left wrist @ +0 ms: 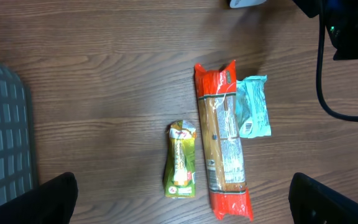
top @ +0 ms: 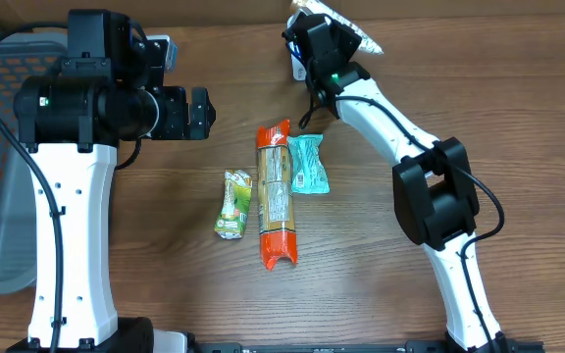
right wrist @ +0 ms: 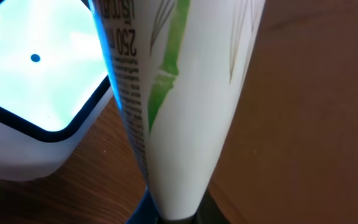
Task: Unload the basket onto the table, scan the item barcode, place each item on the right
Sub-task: 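Carry the white tube right and lay it at the table's right edge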
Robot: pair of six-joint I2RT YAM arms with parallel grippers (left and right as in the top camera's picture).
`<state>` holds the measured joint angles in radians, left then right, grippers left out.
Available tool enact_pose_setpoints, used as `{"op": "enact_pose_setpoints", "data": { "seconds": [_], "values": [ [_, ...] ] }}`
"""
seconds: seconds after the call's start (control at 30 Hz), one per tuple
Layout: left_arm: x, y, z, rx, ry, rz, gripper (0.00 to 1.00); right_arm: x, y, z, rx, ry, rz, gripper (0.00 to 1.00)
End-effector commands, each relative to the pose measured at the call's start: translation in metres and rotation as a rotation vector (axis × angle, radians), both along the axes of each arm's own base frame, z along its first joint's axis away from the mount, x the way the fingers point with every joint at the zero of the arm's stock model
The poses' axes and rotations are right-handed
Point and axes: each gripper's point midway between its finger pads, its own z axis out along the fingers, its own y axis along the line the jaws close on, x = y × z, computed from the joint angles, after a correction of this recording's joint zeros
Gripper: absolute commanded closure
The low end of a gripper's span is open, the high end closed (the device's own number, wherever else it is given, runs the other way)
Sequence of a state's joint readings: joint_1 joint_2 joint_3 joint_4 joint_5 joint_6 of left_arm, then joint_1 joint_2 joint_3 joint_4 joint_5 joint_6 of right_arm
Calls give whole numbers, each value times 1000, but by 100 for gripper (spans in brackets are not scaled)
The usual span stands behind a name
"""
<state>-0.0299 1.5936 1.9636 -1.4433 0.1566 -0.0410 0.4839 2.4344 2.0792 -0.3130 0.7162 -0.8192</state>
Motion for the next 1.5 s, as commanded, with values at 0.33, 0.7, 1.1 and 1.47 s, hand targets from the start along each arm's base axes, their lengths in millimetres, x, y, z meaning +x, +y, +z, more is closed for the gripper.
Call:
{"op": "enact_pose_setpoints", "data": {
  "seconds": [0.33,0.7,1.1,1.47],
  "values": [
    [1,2,0,13,-8,-15,0,-16,9,55,161,-69,-49,97],
    [1,2,0,13,-8,-15,0,-156,8,186,1001,372,158,96],
    [1,2,0,13,-8,-15,0,-220,-129,91,1343,817,-377,96],
    [1,2,0,13,-8,-15,0,-235,-195,-36,1536,810,-663,96]
  ]
}}
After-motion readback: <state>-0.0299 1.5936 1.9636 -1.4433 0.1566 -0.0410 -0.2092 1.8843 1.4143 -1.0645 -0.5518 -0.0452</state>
